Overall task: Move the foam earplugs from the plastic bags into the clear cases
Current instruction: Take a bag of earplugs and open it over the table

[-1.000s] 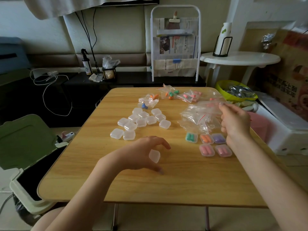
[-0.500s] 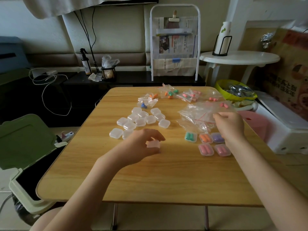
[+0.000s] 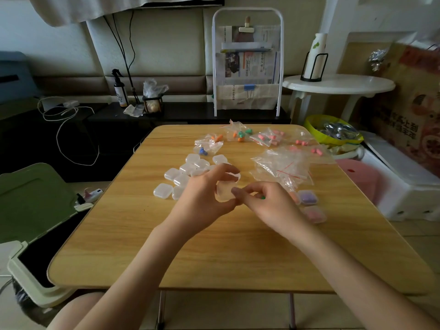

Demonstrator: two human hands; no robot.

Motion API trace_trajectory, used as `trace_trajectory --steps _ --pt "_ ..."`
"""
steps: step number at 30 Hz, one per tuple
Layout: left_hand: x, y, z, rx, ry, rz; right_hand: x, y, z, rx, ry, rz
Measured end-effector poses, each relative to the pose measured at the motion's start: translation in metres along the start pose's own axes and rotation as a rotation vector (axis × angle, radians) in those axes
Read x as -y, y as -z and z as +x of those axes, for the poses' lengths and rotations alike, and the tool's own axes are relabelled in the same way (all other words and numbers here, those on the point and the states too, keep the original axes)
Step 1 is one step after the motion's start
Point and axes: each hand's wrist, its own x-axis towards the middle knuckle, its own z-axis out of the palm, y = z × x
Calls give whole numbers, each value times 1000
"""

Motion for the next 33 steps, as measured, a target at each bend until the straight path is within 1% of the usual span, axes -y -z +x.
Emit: trace_trajectory --steps 3,5,7,9,11,14,18,20,24,26,28,30,31,33 --pt "2 -4 1 17 -59 75 -1 0 2 -2 -31 90" --pt "3 -6 0 19 -75 68 2 3 2 21 -60 181" --pt "3 -6 1 -6 -54 -10 3 5 1 62 -131 285" --pt "3 -4 2 -32 7 -124 5 8 0 120 -197 411" --pt "3 -3 2 -42 72 -226 6 10 -1 166 -227 465" --pt "2 -1 0 -7 87 -273 9 12 -2 180 -215 426" --pt "-1 -4 -3 62 45 -200 9 9 -3 179 -120 244" --pt "-1 -4 -4 76 35 -162 8 8 -2 174 -104 204" --pt "0 -2 -4 118 34 -124 7 7 -1 182 -105 180" --pt "0 1 -5 144 29 -109 8 9 -2 215 -127 199" --pt "1 4 -4 153 49 -150 10 13 -1 268 -148 225" --pt "2 6 -4 147 82 -197 12 16 -1 288 -148 210" --pt "2 5 -5 150 86 -186 12 17 0 272 -141 168" --pt "5 2 -7 180 61 -76 9 17 3 217 -113 21"
